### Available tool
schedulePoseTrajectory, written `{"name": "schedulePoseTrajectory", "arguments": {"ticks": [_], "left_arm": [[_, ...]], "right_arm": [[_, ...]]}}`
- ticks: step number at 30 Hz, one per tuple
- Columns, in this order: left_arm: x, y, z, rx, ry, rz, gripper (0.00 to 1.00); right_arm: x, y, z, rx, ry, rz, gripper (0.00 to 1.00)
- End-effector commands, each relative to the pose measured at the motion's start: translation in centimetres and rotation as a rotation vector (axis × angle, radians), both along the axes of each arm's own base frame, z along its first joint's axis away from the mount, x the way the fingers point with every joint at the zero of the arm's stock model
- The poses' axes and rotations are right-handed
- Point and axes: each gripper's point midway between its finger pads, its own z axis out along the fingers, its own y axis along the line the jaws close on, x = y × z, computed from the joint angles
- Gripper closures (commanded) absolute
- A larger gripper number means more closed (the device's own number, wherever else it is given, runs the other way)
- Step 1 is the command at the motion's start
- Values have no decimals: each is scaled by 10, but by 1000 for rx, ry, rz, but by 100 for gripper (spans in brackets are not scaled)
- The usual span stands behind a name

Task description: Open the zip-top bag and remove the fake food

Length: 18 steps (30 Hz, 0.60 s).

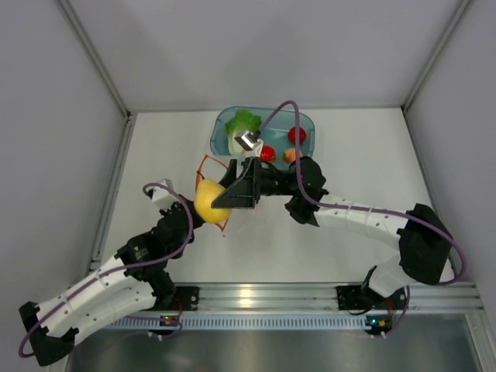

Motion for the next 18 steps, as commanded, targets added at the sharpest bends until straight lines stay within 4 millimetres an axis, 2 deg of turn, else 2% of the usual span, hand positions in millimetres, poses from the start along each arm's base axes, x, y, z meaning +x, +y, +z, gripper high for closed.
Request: {"name": "schedulePoseTrajectory", "arguments": {"ticks": [1,2,3,4,5,6,8,9,10,11,12,13,14,15,16,17,18], "left_arm": [[1,7,2,27,4,35,100],[-1,12,-2,55,20,43,100],[0,17,0,66,15,66,100],[0,20,0,81,18,77,100],[-2,25,-2,103,26,86,100],[-2,30,1,113,21,105,100],[-3,34,2,126,18,119,100],[-4,38,2,141,21,122,100],[-4,38,3,141,19,123,100],[-4,38,6,138,14,119,100],[-5,37,6,144,14,110,100],[-5,36,8,143,14,98,100],[-5,35,10,142,12,89,100],[-5,34,11,156,13,76,100],[-6,32,13,157,12,63,100],[-7,25,18,146,15,24,100],[-8,21,18,181,23,-19,100]], "right_arm": [[24,-16,20,-21,-145,-140,66],[38,-18,15,-65,-146,-201,66],[70,-27,15,-95,-147,-314,66],[90,-34,-3,-199,-151,-390,65],[108,-42,-6,-231,-156,-458,64],[143,-62,-6,-260,-148,-573,64],[176,-84,-19,-319,-134,-662,64],[206,-108,-24,-342,-108,-745,64],[226,-120,-35,-374,-83,-786,64],[241,-130,-44,-403,-62,-815,64],[263,-150,-45,-418,-55,-870,64],[283,-155,-64,-467,-32,-890,64],[295,-163,-66,-501,-24,-918,63],[314,-175,-76,-546,-10,-979,61],[331,-178,-96,-605,-25,-999,60],[343,-182,-88,-616,-47,-1026,59],[352,-188,-103,-671,-16,-1039,59]]}}
